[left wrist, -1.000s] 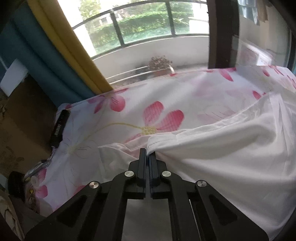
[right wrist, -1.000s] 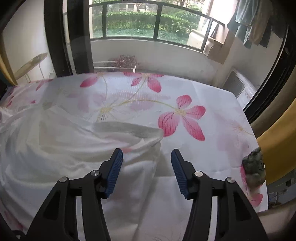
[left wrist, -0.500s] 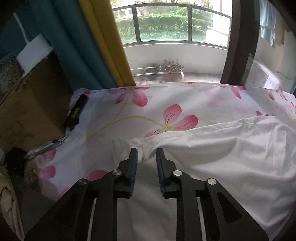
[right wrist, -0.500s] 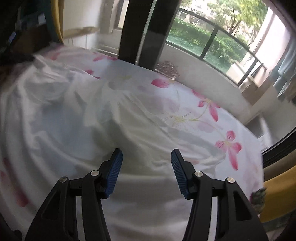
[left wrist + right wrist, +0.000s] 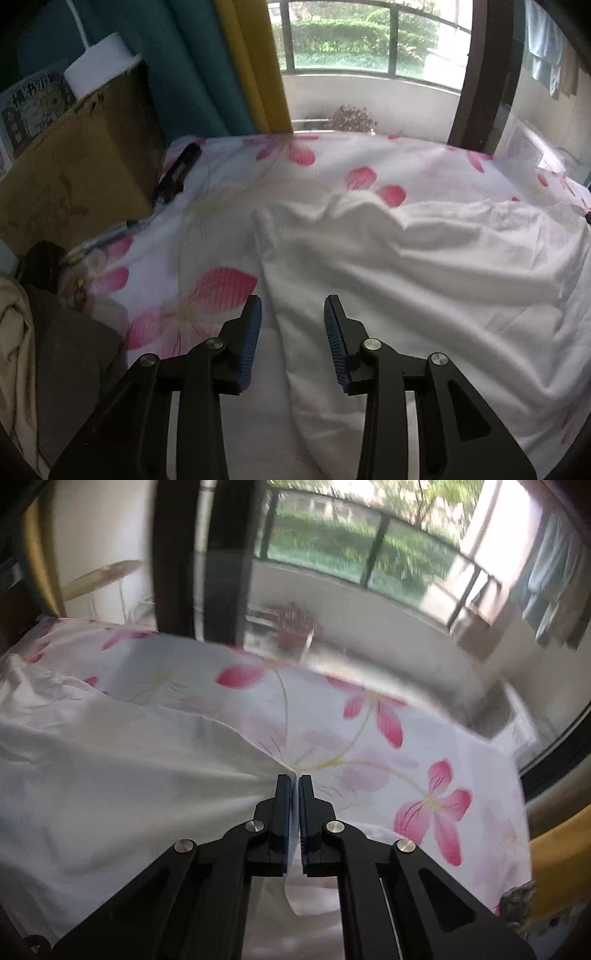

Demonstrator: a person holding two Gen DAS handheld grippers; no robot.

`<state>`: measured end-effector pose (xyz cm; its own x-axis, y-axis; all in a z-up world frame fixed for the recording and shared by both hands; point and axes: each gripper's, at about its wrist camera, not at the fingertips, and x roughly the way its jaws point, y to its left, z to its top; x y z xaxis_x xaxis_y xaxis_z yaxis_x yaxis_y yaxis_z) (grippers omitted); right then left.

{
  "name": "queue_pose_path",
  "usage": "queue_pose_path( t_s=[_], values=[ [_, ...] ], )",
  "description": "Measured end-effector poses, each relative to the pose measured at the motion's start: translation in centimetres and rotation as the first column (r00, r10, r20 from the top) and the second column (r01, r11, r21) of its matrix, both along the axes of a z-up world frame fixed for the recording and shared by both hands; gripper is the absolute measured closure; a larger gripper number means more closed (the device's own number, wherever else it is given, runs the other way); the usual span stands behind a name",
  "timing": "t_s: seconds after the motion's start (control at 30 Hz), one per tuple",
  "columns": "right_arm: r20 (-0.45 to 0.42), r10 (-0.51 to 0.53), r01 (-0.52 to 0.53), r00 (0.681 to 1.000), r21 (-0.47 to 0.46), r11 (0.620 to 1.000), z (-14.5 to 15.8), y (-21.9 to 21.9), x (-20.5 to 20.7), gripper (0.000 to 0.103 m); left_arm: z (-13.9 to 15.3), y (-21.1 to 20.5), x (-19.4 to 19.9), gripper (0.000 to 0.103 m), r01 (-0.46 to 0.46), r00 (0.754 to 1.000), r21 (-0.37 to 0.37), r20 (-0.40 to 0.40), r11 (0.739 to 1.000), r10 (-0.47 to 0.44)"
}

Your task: Fold large clothes

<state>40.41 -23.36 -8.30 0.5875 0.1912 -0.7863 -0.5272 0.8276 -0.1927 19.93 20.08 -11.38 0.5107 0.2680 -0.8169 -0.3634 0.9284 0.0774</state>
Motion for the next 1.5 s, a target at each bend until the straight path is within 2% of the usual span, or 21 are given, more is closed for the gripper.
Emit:
queue_pose_path(
  t_s=[0.07,0.1,0.13,0.23,0.4,0.67,0.9,0.97,1.03,1.1,1.13,1.17,1.2,1.23,1.33,1.5],
  values=[
    [-0.02,-0.021,0.021,1.0,0.007,1.0,-0.3,-0.3,0.5,0.074,-0.3,0.2,-0.3,0.059,-0.014,1.0,0.002,-0.004,1.0,0.014],
    [-0.013,-0.028,0.029,1.0,0.025,0.999,-0.1,-0.7,0.4,0.052,-0.4,0.3,-0.5,0.059,-0.018,1.0,-0.001,-0.006,1.0,0.018],
    [0.004,-0.04,0.04,0.999,0.044,0.998,0.4,-1.3,0.3,0.044,-0.5,0.3,-0.6,0.059,-0.018,1.0,-0.005,-0.01,1.0,0.018],
    [0.067,-0.093,0.087,0.993,0.092,0.992,2.5,-3.4,-0.5,0.043,-0.6,0.1,-0.9,0.058,-0.011,1.0,-0.005,-0.01,1.0,0.011],
    [0.065,-0.179,0.17,0.982,0.131,0.977,4.0,-7.4,-2.1,0.043,-0.7,0.2,-0.9,0.058,-0.012,1.0,-0.008,-0.007,1.0,0.012],
    [-0.057,-0.144,0.147,0.988,0.054,0.988,0.0,-8.0,-3.4,0.042,-0.7,-0.2,-0.9,0.058,-0.006,1.0,-0.01,-0.018,1.0,0.006],
    [-0.051,-0.12,0.124,0.991,0.075,0.989,-1.0,-7.2,-1.3,0.042,-0.8,-0.2,-0.8,0.058,-0.003,1.0,-0.013,-0.018,1.0,0.003],
    [-0.041,-0.11,0.113,0.993,0.096,0.989,-1.0,-7.0,-0.8,0.045,-0.8,-0.2,-0.7,0.058,0.003,1.0,-0.011,-0.013,1.0,-0.003],
    [-0.055,-0.105,0.11,0.993,0.099,0.989,-1.4,-6.8,-0.5,0.102,-1.0,-0.1,-0.8,0.058,0.015,1.0,-0.01,0.009,1.0,-0.015],
    [-0.052,-0.147,0.153,0.988,0.121,0.981,-1.4,-7.4,-0.2,0.102,-1.1,0.1,-0.7,0.059,0.011,1.0,-0.021,0.028,1.0,-0.01],
    [-0.05,-0.177,0.182,0.983,0.13,0.975,-1.3,-8.0,0.0,0.102,-1.2,0.1,-0.7,0.064,0.011,0.999,-0.018,0.031,1.0,-0.01],
    [-0.042,-0.211,0.215,0.977,0.133,0.968,-1.2,-8.5,0.1,0.102,-1.2,-0.1,-0.7,0.075,0.019,0.999,-0.012,0.04,1.0,-0.019],
    [-0.041,-0.249,0.252,0.968,0.141,0.957,-1.2,-9.4,0.3,0.102,-1.2,-0.2,-0.7,0.097,0.02,0.999,0.0,0.045,1.0,-0.02],
    [-0.041,-0.268,0.271,0.963,0.146,0.951,-1.1,-9.9,0.3,0.102,-1.2,-0.3,-0.6,0.097,0.01,0.999,0.02,0.043,1.0,-0.011],
    [-0.042,-0.292,0.295,0.955,0.144,0.945,-0.9,-10.8,0.1,0.102,-1.2,0.0,-0.5,0.099,-0.013,0.998,0.018,0.057,1.0,0.012],
    [-0.029,-0.314,0.315,0.949,0.145,0.938,-0.3,-11.4,-0.7,0.101,-0.9,0.5,-1.0,0.098,-0.033,0.997,-0.033,0.062,0.999,0.035]
  ],
)
